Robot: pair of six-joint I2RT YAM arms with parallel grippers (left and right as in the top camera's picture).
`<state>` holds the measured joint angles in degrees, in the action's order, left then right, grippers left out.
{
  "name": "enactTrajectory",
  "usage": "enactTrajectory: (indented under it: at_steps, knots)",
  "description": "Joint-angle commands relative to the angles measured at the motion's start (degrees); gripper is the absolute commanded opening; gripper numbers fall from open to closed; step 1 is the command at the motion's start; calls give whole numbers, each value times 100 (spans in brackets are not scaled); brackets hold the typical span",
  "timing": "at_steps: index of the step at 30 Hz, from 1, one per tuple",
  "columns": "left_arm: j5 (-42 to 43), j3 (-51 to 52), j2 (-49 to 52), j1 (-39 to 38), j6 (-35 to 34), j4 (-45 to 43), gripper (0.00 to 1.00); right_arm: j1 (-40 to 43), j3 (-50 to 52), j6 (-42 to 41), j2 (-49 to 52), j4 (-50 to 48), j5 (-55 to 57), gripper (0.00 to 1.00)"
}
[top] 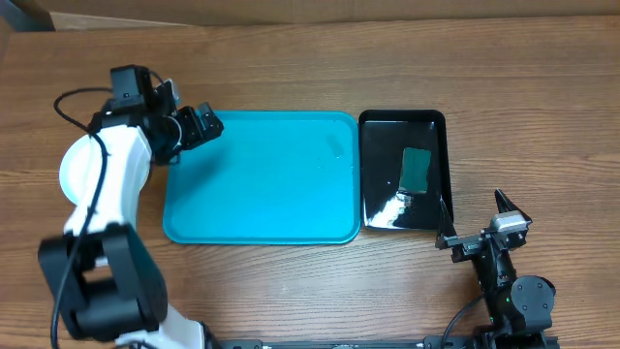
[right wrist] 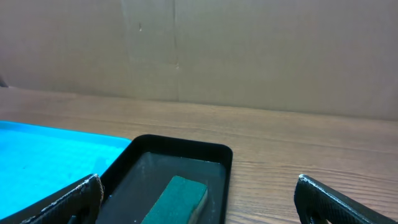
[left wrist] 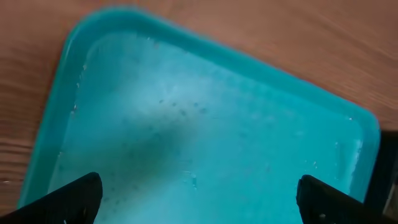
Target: Clean dirty plates on tray and stack at the side
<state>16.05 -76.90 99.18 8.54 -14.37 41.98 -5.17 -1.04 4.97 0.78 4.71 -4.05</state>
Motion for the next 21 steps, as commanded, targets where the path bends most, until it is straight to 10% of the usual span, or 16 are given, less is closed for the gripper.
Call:
enactTrajectory:
  at_steps: [1,21]
  knots:
    - [-623,-44,-1185,-468,131,-24,100,37,59,44,-61,-28,7,100]
    - [-616,417,-4763,-970,131,544,100,37,59,44,-61,-26,7,100]
